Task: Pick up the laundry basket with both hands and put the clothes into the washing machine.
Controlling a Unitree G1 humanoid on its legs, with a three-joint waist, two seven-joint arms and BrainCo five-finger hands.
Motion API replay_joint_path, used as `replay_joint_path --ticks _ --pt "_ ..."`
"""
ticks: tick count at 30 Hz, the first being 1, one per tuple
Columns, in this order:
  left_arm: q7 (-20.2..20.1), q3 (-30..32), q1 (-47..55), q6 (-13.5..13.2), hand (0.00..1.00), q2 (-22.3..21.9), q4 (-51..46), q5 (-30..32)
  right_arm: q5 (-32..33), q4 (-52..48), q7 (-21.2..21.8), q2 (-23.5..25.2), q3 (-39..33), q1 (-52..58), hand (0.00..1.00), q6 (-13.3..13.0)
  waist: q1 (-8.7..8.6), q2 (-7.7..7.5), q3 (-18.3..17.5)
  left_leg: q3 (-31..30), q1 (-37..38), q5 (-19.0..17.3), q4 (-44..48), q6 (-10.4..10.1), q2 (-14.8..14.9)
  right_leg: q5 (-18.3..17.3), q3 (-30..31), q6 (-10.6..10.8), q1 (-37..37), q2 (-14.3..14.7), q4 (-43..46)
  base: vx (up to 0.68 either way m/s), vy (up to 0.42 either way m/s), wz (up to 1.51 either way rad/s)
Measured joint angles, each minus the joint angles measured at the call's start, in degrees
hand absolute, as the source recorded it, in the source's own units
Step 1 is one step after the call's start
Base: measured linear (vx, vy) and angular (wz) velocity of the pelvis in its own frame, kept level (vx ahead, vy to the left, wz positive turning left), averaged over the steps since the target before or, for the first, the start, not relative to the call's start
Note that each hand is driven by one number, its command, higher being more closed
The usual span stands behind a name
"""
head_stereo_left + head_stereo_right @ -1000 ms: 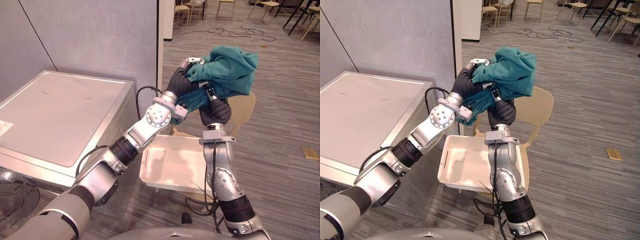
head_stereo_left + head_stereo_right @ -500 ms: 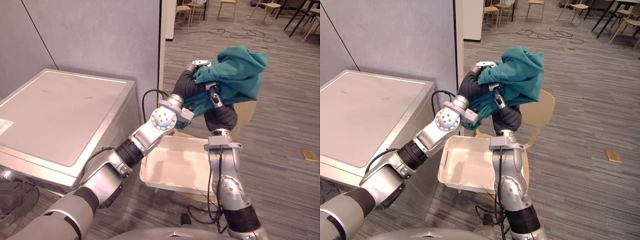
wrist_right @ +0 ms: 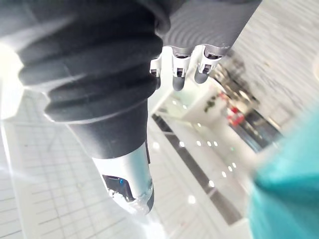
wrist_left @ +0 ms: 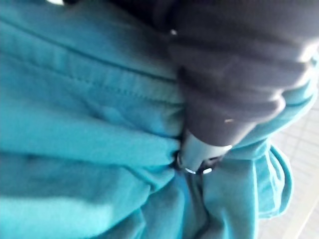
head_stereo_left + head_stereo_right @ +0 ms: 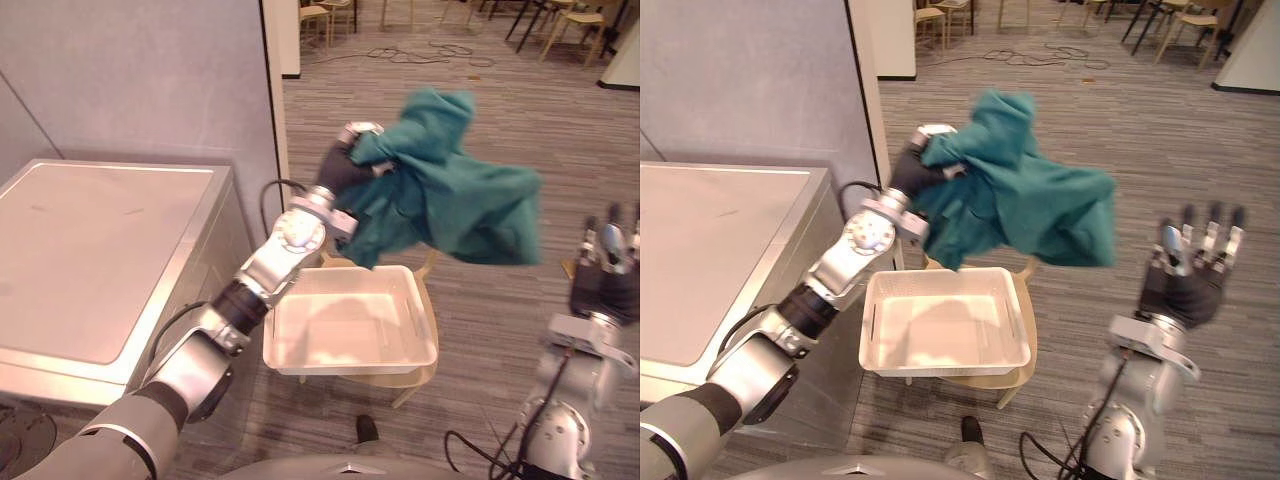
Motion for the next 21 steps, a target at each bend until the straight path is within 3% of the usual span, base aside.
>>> replay_joint_path --ticks 4,6,12,16,19,21 --pt "0.36 9.21 4.46 -1.51 1.0 5.84 -12.25 -0.12 -0.72 2.62 -0.32 0.76 -4.02 1.87 0.0 -0.13 -0.02 0.52 -0.34 0.03 0.05 -0.09 0.0 -0.05 0.06 -0.5 -0.03 0.07 -0.01 0.06 0.03 0.0 -0.008 0.0" --pt "1.1 15.42 8.47 -3.51 1.0 8.43 -19.73 -0.53 -0.75 2.67 0.15 2.84 -4.52 3.01 0.0 -0.05 0.29 1.04 -0.69 -0.29 0.09 -0.13 0.0 -0.1 0.14 -0.61 -0.28 -0.19 0.19 0.1 0.16 0.0 -0.019 0.07" --pt "1.14 31.32 22.68 -7.29 1.0 10.74 -36.11 -1.22 -0.78 7.35 2.16 8.17 -5.56 5.05 0.0 0.14 1.34 1.18 -2.13 -1.36 0.47 -0.4 0.06 -0.15 0.4 -1.21 -1.67 -0.4 1.34 0.07 0.16 0.0 -0.015 0.1" --pt "0.98 47.53 40.87 -10.28 1.0 5.51 -46.51 -2.8 -0.79 15.7 2.94 15.57 -6.8 8.99 0.0 1.54 3.15 0.6 -2.75 -3.72 0.75 -0.52 0.17 -0.07 0.62 -2.09 -3.84 -0.61 3.31 -0.1 0.15 0.0 -0.021 0.28" --pt "0.94 54.57 47.59 -11.2 1.0 1.67 -47.07 -3.61 -0.78 20.37 3.3 15.91 -8.39 10.23 0.0 2.24 4.12 0.42 -2.77 -5.01 0.93 -0.57 0.24 0.01 0.48 -2.66 -5.18 -0.84 4.51 -0.47 0.13 -0.01 -0.005 0.23" --pt "1.06 58.65 54.55 -12.25 1.0 -3.86 -47.03 -6.15 -0.77 24.96 3.53 16.73 -9.97 12.03 0.0 2.37 5.4 0.23 -2.85 -6.12 1.28 -0.72 0.25 0.23 0.57 -3.58 -6.61 -0.83 5.48 -0.67 0.93 -0.01 -0.005 0.33"
